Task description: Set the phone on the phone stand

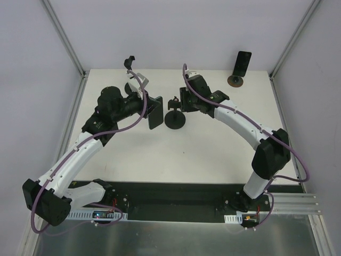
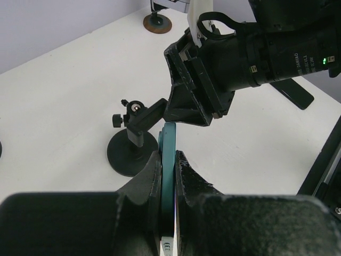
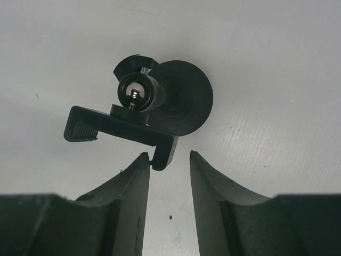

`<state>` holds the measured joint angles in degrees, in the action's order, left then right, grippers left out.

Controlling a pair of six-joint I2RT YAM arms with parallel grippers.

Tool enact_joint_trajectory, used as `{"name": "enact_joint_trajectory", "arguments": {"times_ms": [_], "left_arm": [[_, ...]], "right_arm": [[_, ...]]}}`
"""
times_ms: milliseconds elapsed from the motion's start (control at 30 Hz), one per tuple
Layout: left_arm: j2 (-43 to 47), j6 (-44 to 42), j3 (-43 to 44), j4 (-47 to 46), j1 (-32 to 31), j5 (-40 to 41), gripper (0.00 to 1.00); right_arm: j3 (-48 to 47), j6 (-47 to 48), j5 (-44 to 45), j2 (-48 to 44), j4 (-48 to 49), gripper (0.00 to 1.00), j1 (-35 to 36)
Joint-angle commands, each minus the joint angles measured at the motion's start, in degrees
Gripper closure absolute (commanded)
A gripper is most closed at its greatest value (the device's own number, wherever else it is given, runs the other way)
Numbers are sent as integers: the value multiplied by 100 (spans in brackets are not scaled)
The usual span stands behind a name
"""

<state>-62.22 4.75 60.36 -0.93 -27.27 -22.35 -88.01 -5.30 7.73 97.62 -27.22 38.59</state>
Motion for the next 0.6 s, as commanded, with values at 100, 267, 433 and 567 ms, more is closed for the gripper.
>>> {"name": "enact_joint_trajectory", "arguments": {"times_ms": [100, 267, 433, 567], "left_arm": [[-63, -89, 275, -425, 107, -410, 100], [-211, -80, 283, -513, 125, -577, 100], [-361, -71, 363, -557, 160, -841, 100], [-397, -71, 371, -575, 169, -938, 100]], "right_arm": [[-322, 187, 106, 160, 85, 64, 35], [-358, 328, 80, 204, 199, 75, 35], [-410, 486, 54, 239, 244, 78, 35], [-577, 670, 53, 292, 51, 70, 26]]}}
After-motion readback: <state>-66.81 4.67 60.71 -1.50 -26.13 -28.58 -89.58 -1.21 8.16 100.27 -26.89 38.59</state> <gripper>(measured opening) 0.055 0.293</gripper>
